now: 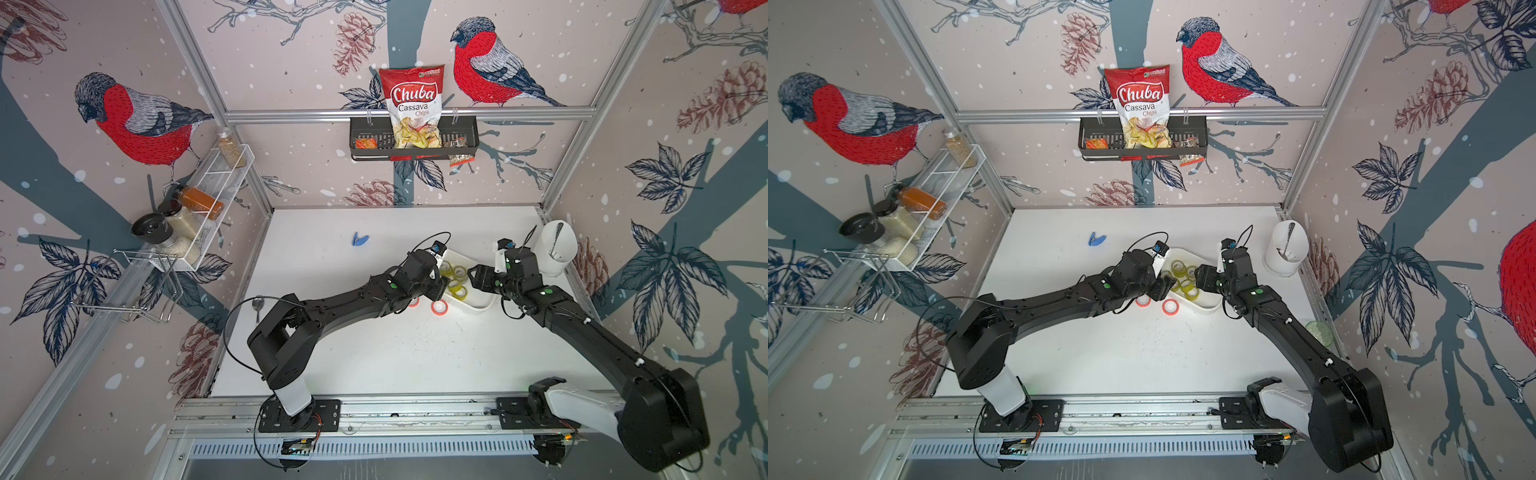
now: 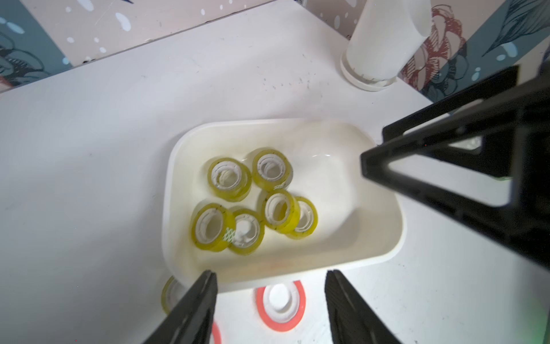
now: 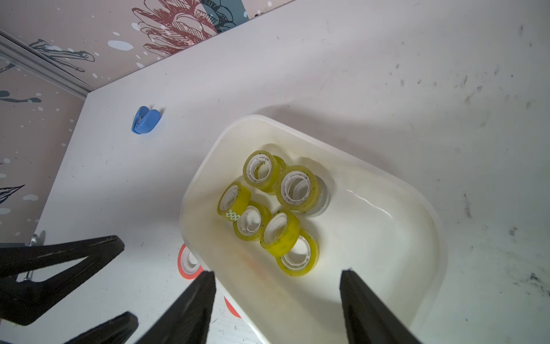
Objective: Put the transparent tape into the storage box
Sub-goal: Pick up the tape from the storage box.
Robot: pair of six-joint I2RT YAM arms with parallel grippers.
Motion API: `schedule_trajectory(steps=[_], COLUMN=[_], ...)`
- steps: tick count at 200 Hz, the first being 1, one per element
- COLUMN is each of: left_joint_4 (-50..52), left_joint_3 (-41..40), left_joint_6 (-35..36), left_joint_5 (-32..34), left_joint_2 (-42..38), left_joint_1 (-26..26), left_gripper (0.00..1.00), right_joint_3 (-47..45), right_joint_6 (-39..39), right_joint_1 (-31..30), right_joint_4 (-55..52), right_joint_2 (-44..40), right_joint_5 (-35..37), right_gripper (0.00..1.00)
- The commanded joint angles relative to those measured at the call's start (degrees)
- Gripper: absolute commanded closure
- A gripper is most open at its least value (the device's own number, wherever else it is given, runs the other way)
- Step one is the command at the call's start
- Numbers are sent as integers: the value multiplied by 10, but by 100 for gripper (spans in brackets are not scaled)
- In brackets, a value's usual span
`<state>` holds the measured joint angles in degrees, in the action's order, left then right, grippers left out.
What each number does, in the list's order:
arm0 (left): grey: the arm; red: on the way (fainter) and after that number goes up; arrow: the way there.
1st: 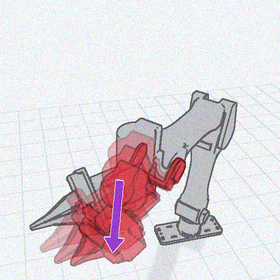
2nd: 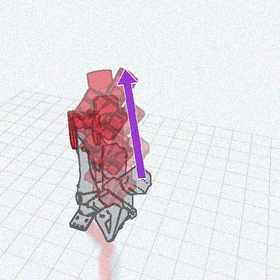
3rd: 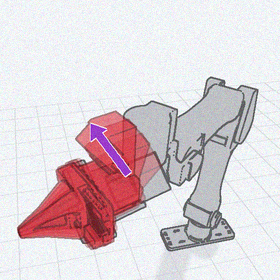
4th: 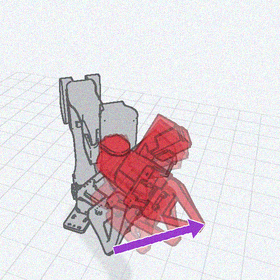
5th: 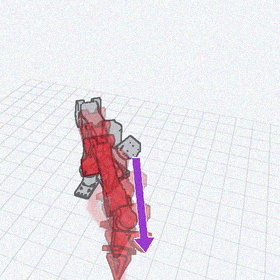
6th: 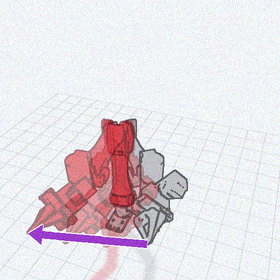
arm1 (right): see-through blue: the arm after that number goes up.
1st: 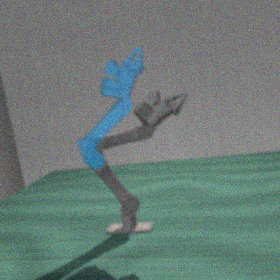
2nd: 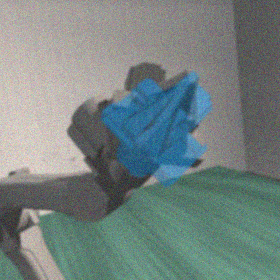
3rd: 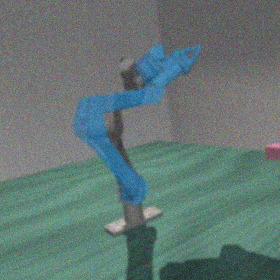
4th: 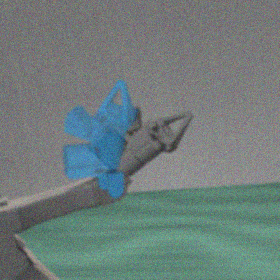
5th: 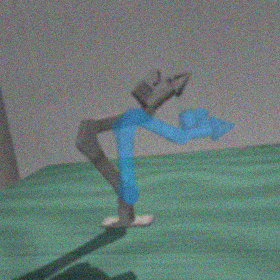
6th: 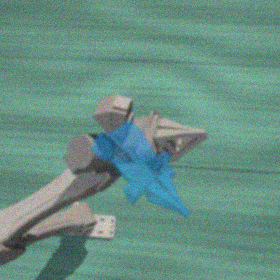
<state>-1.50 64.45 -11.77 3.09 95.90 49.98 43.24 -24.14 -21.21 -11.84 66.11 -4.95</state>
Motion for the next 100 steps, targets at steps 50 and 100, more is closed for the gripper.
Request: schedule_trajectory(steps=[50, 100], left_joint_4=[-80, -90], left_joint_3=[-132, -146], left_joint_6=[-8, 35], left_joint_5=[-39, -53], left_joint_2=[-87, -100], left_joint_1=[-98, -146], left_gripper=[38, 39], right_joint_3=[17, 63], right_joint_6=[-2, -1], right_joint_1=[-25, -30], right_joint_4=[-28, -74], right_joint_2=[15, 101], right_joint_5=[45, -9], right_gripper=[31, 35])
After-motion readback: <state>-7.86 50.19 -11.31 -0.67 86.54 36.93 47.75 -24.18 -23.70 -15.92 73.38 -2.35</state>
